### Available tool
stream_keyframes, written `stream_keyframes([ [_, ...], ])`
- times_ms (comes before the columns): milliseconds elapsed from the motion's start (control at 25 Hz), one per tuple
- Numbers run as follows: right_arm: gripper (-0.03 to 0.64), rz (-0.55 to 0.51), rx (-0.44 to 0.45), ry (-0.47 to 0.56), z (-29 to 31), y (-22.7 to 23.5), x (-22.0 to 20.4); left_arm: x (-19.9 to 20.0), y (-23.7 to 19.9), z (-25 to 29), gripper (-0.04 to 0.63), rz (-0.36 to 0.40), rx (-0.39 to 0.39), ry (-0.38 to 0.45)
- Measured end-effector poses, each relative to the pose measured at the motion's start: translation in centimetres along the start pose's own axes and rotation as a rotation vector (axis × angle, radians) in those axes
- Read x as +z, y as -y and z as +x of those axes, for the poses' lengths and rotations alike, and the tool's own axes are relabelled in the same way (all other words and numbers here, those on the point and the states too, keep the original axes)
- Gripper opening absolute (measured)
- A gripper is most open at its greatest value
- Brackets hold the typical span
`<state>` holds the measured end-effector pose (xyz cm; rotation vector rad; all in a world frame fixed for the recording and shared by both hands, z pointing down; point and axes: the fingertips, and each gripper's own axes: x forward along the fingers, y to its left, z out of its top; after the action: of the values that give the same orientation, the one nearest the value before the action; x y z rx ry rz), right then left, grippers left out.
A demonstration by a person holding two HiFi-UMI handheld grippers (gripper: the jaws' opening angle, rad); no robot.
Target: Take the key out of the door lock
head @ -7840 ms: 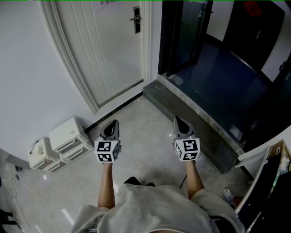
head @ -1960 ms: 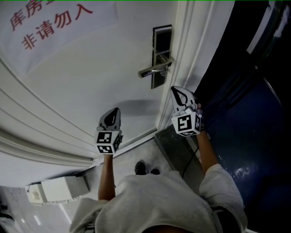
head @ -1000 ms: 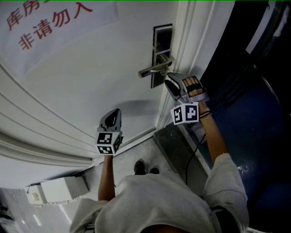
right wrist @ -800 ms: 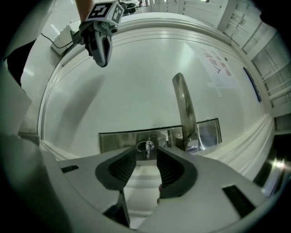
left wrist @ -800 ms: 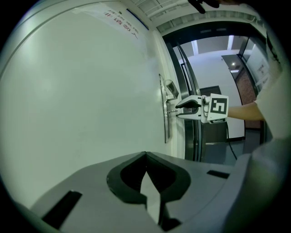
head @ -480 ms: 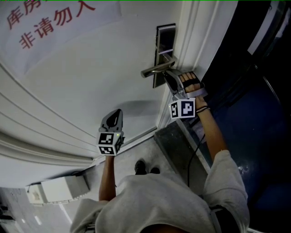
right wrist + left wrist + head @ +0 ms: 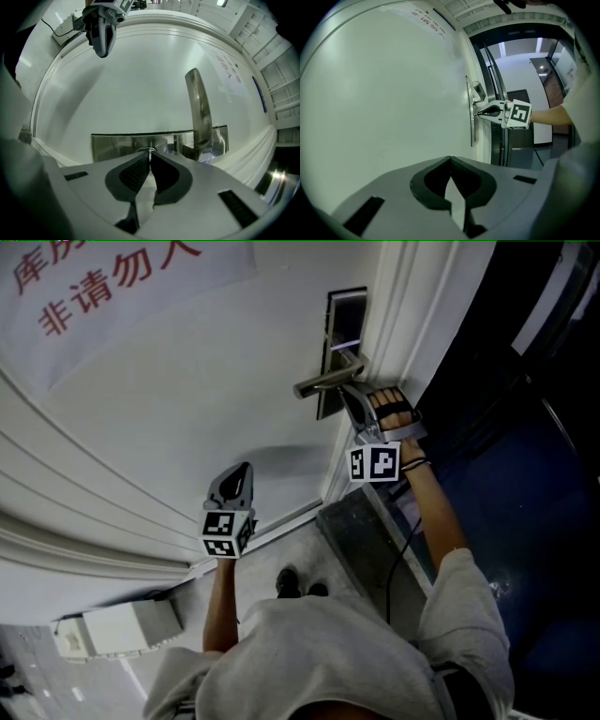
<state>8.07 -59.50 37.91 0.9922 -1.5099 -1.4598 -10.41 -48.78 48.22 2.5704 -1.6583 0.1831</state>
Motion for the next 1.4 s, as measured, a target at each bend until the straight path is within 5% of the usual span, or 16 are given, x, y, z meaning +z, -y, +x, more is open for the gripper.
stream_keyframes([
  [1400,0.029,0.043,-0.002,0.015,-4.8,-0.3,-0.5,0.7,3.5,0.7,0.017,0.019,-0.057,0.005],
])
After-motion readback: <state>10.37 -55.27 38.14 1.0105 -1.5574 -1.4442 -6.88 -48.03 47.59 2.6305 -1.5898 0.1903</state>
